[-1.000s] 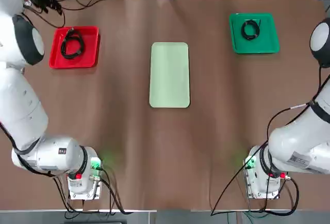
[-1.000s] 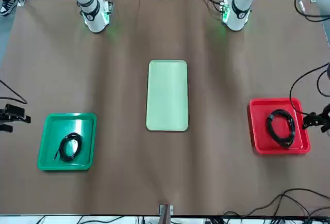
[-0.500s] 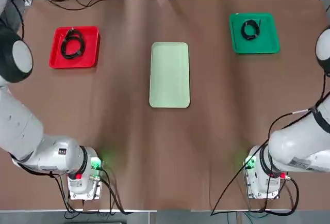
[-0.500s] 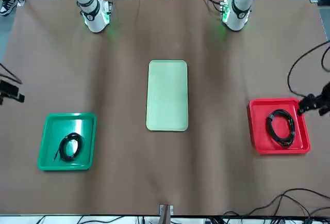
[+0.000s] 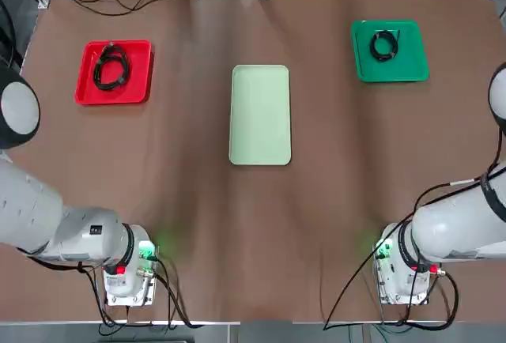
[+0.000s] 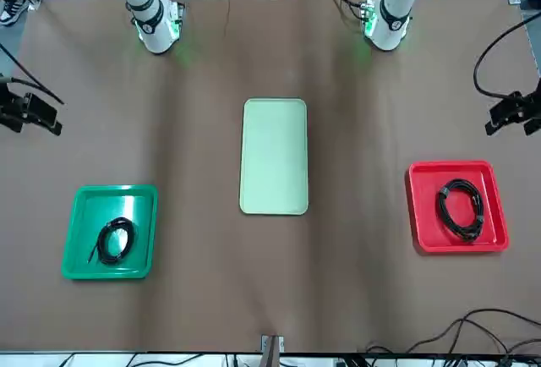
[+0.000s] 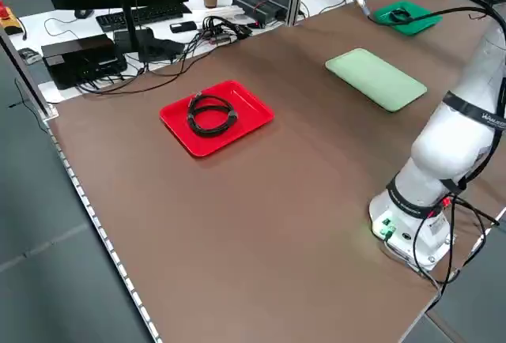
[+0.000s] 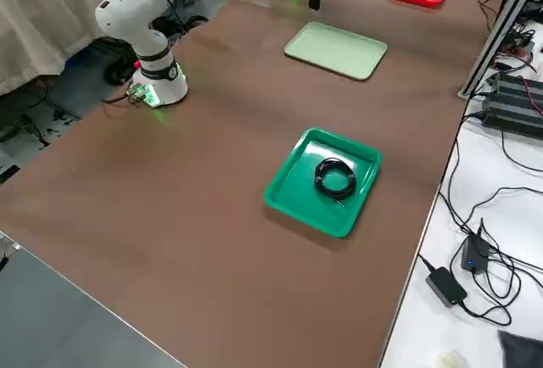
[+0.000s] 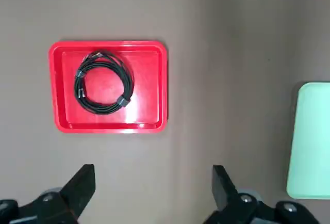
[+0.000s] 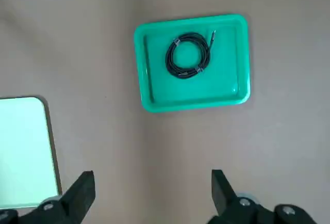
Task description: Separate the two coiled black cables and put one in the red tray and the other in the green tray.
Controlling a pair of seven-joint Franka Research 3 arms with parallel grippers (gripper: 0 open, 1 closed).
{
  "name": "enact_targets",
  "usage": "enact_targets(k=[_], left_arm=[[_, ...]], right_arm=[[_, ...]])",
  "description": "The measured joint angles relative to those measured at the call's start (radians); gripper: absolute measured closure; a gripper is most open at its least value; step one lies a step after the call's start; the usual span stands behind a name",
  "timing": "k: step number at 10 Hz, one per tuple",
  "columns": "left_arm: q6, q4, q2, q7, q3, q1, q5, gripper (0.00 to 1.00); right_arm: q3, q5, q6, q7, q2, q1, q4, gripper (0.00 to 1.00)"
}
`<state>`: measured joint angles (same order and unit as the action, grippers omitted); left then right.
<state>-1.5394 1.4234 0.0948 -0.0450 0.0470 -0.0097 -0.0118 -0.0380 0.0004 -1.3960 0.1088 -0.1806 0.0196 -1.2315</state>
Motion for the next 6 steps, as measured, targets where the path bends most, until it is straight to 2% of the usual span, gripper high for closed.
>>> enact_targets(k=[2, 4, 6], left_arm=[[0.024, -0.039, 0.014, 0.008, -0.039, 0.000, 0.022, 0.00], [0.035, -0.049, 0.014, 0.008, -0.041, 0.004, 0.022, 0.00], [0.040, -0.046, 0.013, 0.012, -0.041, 0.005, 0.022, 0.00]], right_arm=[[0.012, 0.000, -0.003, 0.000, 0.020, -0.006, -0.026, 0.00], [0.108, 0.000, -0.003, 0.000, 0.030, -0.081, -0.036, 0.00], [0.128, 0.000, -0.005, 0.000, 0.038, -0.096, -0.043, 0.00]])
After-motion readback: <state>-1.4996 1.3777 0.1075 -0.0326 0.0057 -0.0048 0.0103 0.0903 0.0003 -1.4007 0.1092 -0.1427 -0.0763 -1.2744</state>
